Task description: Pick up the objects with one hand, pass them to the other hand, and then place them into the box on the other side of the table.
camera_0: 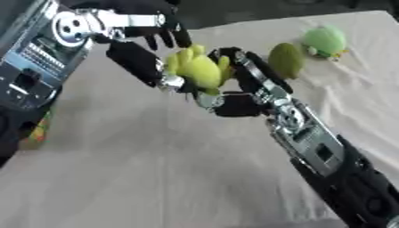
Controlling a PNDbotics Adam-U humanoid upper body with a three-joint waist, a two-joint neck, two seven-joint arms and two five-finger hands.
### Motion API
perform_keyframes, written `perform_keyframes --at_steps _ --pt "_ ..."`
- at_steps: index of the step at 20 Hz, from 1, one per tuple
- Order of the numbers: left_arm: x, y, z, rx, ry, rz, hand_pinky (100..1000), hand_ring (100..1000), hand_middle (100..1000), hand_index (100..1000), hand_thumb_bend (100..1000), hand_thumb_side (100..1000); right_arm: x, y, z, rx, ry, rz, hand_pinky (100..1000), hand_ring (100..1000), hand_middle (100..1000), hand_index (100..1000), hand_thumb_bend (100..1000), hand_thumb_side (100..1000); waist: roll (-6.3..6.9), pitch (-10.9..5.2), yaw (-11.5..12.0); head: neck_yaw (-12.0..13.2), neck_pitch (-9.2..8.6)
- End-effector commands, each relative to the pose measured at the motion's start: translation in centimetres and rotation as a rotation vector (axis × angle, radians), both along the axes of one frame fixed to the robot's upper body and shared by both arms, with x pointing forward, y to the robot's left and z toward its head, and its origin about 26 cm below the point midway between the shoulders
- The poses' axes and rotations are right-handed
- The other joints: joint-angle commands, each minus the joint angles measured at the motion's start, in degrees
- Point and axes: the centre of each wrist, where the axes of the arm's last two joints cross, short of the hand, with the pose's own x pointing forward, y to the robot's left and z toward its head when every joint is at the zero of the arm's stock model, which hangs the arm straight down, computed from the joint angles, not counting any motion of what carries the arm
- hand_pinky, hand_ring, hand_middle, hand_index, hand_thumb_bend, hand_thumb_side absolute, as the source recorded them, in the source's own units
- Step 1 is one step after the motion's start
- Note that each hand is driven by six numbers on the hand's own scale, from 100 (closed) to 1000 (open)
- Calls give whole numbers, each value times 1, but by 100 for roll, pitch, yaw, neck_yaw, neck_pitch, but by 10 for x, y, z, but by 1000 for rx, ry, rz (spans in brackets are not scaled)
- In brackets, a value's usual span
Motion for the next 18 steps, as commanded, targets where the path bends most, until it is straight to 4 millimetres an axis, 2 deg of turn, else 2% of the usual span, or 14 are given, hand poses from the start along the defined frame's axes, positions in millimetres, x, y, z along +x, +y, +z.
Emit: perform_keyframes --at_steps 1,11,18 --pt "-3 0 6 16 88 26 780 829 778 832 501 489 -4 2 12 -3 -49 8 716 510 390 440 201 100 -6 -122 7 -11 -24" --pt "-3 -4 4 19 115 44 768 818 763 817 426 459 -6 3 12 3 -48 8 715 506 388 438 210 100 0 -119 -4 -17 12" --pt "-2 -5 2 21 122 45 728 769 719 764 309 371 -6 3 11 8 -44 8 714 504 386 437 212 100 4 -115 -11 -10 24"
